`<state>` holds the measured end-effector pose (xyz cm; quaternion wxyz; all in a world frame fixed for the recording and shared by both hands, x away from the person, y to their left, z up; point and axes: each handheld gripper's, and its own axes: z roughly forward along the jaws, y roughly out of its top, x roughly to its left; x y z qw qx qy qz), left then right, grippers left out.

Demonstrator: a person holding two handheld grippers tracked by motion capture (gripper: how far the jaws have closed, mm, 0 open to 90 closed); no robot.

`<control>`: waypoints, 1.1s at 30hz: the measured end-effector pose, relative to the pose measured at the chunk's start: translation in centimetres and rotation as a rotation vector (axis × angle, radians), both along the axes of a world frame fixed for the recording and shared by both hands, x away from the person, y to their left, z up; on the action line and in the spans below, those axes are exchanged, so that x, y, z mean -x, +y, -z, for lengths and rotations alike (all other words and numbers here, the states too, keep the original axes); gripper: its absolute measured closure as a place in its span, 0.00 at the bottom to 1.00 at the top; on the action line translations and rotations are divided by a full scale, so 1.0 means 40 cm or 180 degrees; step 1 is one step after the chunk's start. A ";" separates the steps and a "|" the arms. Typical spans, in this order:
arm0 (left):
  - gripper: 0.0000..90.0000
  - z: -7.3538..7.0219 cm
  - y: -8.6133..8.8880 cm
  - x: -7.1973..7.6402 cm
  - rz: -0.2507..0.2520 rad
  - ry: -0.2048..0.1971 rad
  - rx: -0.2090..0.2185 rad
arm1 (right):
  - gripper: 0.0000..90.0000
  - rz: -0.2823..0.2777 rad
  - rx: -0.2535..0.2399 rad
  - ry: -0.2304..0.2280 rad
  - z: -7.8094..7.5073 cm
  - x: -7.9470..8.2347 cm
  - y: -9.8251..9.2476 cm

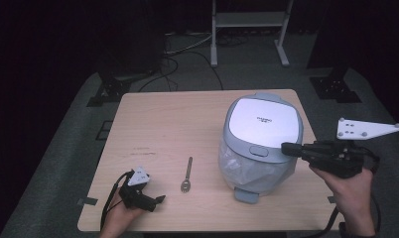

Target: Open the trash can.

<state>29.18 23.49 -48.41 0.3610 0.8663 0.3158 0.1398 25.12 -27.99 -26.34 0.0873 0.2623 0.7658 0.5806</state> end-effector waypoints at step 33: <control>0.00 0.000 0.000 0.000 0.0000 0.0000 0.0000 | 1.00 -0.0030 0.0275 -0.0049 0.011 -0.014 0.094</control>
